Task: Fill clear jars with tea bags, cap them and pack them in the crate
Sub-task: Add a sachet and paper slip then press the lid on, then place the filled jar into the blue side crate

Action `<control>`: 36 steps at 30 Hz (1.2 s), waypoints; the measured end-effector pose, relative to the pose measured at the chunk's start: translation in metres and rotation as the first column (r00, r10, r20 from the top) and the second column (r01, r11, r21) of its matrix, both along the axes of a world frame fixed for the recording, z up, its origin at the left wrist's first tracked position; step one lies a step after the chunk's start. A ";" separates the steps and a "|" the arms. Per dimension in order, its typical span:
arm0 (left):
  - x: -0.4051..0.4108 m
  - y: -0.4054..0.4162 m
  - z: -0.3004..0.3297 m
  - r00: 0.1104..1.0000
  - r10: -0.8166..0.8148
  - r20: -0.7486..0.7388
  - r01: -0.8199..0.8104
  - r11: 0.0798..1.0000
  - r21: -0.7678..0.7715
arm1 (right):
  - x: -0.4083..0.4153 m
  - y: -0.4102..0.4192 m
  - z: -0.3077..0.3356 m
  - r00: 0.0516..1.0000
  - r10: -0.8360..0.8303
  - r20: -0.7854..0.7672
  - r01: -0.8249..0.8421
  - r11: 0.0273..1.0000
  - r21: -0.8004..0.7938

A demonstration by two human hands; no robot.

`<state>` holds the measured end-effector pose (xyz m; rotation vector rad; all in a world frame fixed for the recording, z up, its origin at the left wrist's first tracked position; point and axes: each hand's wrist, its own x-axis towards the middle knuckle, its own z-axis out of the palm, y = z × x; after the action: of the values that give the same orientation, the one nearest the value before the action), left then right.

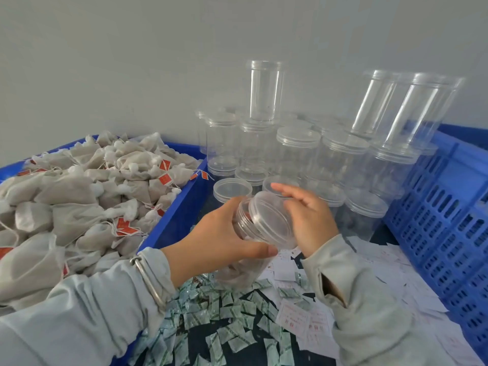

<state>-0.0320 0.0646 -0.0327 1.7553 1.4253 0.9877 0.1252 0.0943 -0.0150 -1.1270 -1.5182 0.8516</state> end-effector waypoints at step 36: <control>-0.005 -0.017 0.026 0.915 -0.373 0.156 0.388 0.919 -0.076 | 0.006 -0.017 0.008 0.825 0.491 0.279 -0.562 0.765 0.315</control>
<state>-0.0371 0.0480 -0.0065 1.7605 0.9779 0.7900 0.1311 0.0770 -0.0073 -0.4844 -2.1046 0.7764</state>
